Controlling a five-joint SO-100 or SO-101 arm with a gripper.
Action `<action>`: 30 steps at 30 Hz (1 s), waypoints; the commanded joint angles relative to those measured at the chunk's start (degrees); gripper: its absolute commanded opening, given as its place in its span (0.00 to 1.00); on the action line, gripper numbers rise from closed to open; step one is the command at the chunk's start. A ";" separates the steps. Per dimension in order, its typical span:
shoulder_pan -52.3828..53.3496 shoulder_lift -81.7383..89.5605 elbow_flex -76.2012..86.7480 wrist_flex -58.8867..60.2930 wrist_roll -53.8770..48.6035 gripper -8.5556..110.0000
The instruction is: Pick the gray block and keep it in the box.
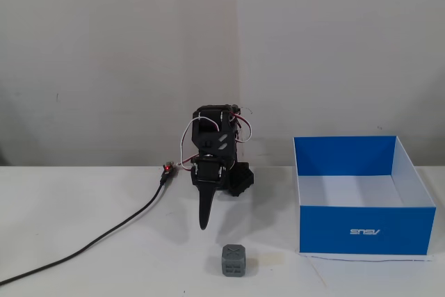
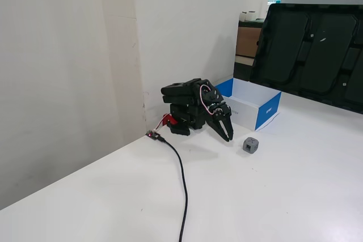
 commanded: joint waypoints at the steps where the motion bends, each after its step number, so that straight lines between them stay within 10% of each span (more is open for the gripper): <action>1: -0.53 6.77 0.35 0.09 0.35 0.07; 30: -0.62 5.80 -6.15 -1.76 0.53 0.07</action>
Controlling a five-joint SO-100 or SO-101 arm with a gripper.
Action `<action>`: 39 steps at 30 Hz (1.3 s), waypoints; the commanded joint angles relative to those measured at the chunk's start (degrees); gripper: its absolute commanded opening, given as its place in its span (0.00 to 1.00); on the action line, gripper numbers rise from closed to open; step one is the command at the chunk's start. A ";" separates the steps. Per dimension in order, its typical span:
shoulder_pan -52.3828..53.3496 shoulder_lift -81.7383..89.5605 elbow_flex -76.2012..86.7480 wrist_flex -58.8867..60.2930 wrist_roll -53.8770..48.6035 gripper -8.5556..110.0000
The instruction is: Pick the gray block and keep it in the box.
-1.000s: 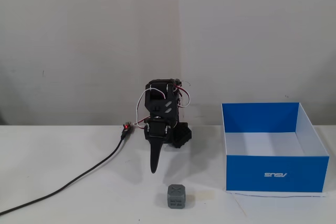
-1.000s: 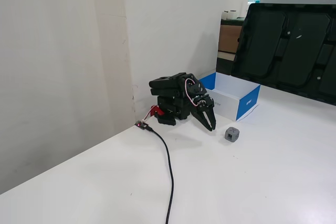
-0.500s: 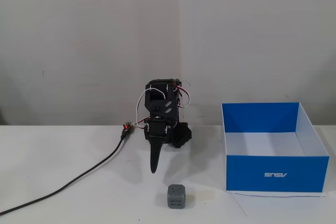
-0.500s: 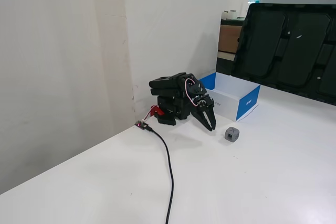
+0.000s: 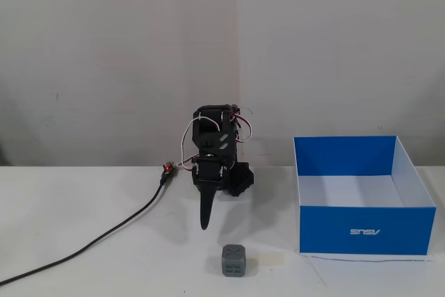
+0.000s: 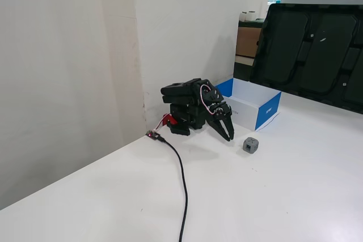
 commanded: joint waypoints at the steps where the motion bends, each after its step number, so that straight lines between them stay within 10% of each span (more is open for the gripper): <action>1: -0.18 4.31 -6.59 -1.05 0.70 0.07; 20: -6.50 -54.49 -40.43 0.00 8.61 0.07; 39: -11.16 -72.60 -48.52 -2.90 16.70 0.22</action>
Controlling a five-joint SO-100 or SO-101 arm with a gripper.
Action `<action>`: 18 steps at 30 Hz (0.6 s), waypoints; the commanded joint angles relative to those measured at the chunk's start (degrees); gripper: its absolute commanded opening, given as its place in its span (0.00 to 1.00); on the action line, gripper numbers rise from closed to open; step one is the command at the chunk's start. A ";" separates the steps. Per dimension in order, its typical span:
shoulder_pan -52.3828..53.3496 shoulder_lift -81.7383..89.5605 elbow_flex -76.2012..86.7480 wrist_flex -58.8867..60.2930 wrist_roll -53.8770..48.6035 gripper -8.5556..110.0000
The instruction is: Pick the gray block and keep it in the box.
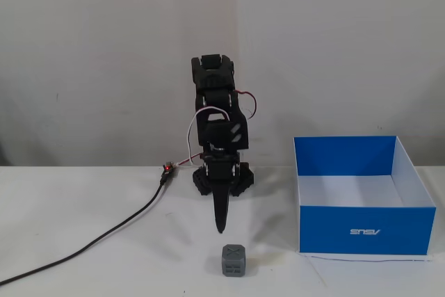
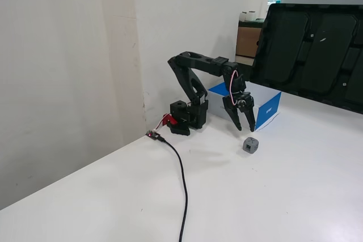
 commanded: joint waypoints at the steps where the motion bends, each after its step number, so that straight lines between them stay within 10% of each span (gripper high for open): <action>1: -0.97 -2.90 -4.31 -2.20 1.23 0.22; 18: -2.11 -16.87 -6.24 -9.14 2.90 0.24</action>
